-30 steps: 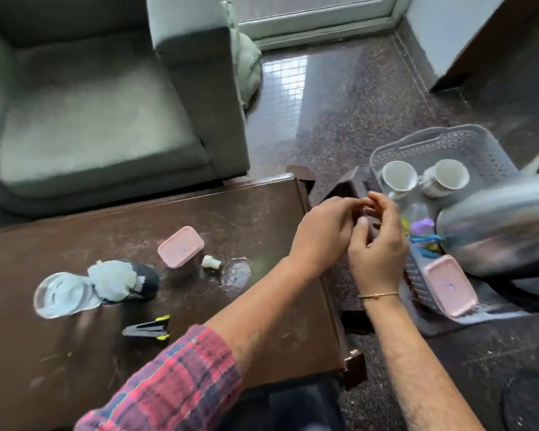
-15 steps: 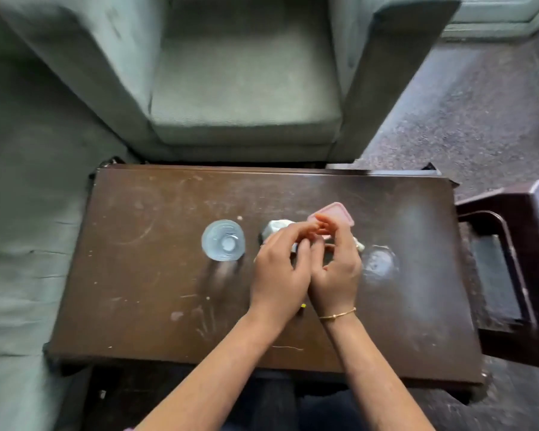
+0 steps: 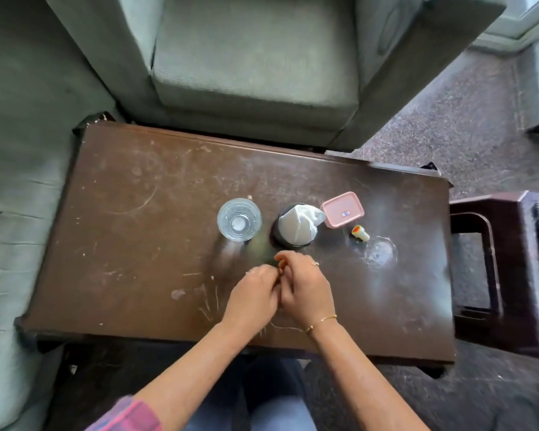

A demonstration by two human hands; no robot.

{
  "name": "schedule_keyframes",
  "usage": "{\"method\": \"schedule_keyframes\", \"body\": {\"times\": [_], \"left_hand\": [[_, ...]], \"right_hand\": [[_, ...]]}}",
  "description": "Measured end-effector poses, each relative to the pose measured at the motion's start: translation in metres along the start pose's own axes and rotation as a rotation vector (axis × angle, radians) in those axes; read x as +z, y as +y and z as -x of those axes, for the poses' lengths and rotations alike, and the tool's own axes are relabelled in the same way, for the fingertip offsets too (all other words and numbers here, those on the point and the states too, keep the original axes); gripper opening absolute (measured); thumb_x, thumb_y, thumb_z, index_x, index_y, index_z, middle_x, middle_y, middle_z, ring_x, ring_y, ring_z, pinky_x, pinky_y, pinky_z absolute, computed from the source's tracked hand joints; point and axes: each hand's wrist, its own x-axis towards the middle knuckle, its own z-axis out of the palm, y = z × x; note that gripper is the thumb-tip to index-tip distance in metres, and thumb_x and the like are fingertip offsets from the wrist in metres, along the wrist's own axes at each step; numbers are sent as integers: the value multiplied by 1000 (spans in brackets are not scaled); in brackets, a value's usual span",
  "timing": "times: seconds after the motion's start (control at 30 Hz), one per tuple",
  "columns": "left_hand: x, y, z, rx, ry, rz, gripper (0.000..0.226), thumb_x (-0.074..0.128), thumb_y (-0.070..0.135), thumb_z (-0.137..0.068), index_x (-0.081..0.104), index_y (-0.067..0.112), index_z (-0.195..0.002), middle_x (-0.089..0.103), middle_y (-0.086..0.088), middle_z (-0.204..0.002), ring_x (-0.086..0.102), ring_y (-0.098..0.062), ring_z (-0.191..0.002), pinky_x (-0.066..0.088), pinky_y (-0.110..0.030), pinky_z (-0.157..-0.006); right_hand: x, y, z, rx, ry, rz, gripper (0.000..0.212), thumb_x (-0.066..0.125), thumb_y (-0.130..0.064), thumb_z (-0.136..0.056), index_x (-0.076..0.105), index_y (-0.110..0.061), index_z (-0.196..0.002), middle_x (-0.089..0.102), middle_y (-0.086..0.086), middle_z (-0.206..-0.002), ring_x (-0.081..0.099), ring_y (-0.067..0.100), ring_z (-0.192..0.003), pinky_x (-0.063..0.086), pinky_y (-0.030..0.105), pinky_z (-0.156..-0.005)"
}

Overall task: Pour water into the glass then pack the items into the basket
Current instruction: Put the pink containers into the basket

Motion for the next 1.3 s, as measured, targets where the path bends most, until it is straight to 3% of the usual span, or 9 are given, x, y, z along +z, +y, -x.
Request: {"method": "schedule_keyframes", "body": {"times": [0.17,0.37,0.6,0.67,0.73,0.83,1.0,1.13,1.3], "left_hand": [[59,1,-40,292,-112,-368,40,43,10,-90,53,12,-128,60,-11,-122,59,-28,-111,46,-37,-95],[74,-7,-55,234,-243,-510,63,39,1,-92,21,20,-150,50,-14,-126,47,-35,-117,44,-42,-91],[88,59,-56,-34,-251,0,66,36,14,-97,2,15,-153,41,-14,-131,52,-37,-110,43,-49,-94],[89,79,-75,-238,-267,221,53,32,22,-99,18,16,-149,46,-19,-128,53,-38,-112,45,-49,-95],[87,98,-94,-366,-229,447,28,33,26,-97,44,14,-121,58,-26,-108,59,-40,-97,47,-44,-83],[79,122,-115,-424,-159,722,13,44,33,-78,42,22,-84,50,-7,-72,48,-24,-63,38,-34,-59],[76,129,-151,-378,46,571,60,65,39,-60,53,10,-111,66,-3,-97,61,-21,-88,49,-38,-82],[72,133,-168,-473,200,538,27,70,17,-76,63,7,-100,69,-13,-101,64,-31,-96,46,-35,-82],[71,147,-175,-620,388,529,29,72,17,-73,66,4,-98,63,-10,-108,62,-28,-92,44,-30,-76]], "right_hand": [[-12,50,8,-21,-2,141,30,42,-17,-74,62,-17,-97,68,0,-90,62,23,-83,46,29,-69],[-26,92,16,19,106,117,32,38,-17,-77,64,-14,-95,68,0,-86,63,23,-79,43,24,-68],[-65,127,-1,197,268,40,35,39,-13,-80,62,-16,-106,67,-1,-88,61,22,-77,50,32,-63],[-72,134,-14,218,279,47,35,42,-10,-79,62,-14,-107,68,3,-92,62,26,-82,52,35,-65],[-72,146,-31,228,253,101,32,43,-10,-76,63,-10,-101,67,10,-93,61,32,-86,51,39,-69],[-58,169,-54,257,138,173,32,46,-7,-72,64,-4,-99,63,19,-99,57,40,-89,50,43,-73],[-28,198,-68,191,-48,212,39,61,5,-71,64,-8,-108,60,20,-101,54,41,-89,54,47,-69],[-51,207,-86,206,-149,163,31,52,3,-80,60,-7,-109,53,20,-107,51,39,-96,48,42,-75],[-111,207,-125,555,-2,-203,17,50,0,-73,44,-16,-71,51,8,-84,46,28,-77,38,31,-71]]}}
